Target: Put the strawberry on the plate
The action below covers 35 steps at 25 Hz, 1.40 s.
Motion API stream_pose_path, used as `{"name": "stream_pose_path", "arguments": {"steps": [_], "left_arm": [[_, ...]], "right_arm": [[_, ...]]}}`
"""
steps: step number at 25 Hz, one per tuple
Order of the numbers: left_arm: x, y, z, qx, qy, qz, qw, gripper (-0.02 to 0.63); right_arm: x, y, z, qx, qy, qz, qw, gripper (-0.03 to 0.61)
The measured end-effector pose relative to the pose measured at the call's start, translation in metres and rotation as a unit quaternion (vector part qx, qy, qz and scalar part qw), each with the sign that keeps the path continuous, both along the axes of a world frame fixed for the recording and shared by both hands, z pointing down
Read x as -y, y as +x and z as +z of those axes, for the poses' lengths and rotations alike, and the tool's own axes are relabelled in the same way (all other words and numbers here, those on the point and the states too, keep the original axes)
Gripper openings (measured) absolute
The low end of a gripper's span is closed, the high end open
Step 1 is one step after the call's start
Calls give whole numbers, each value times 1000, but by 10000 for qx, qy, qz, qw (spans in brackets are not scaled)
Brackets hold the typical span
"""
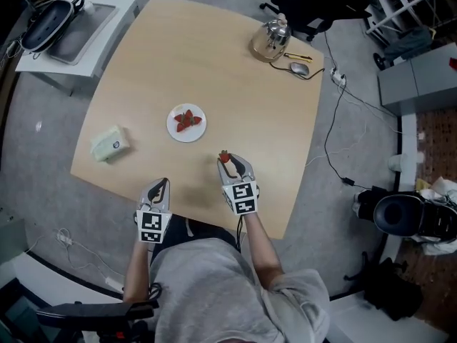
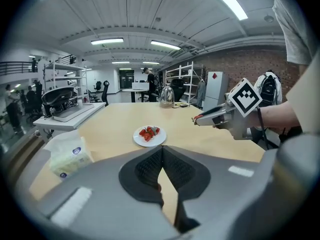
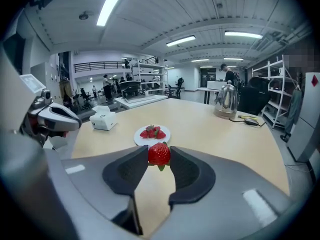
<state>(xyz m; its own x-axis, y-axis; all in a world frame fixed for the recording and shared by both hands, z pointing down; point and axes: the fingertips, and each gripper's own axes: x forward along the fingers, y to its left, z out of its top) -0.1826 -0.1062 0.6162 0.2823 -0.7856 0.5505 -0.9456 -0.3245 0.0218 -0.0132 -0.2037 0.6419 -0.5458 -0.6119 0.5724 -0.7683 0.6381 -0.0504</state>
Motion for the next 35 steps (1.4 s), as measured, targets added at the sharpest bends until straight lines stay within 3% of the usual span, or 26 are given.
{"name": "stream_pose_path", "arguments": {"steps": [16, 35], "left_arm": [[12, -63, 17, -54, -257, -354, 9990, 20], [38, -98, 43, -189, -655, -580, 9960, 20]], "right_arm": [[31, -93, 30, -21, -247, -636, 9977, 141], [68, -125, 83, -203, -707, -731, 9946, 141]]}}
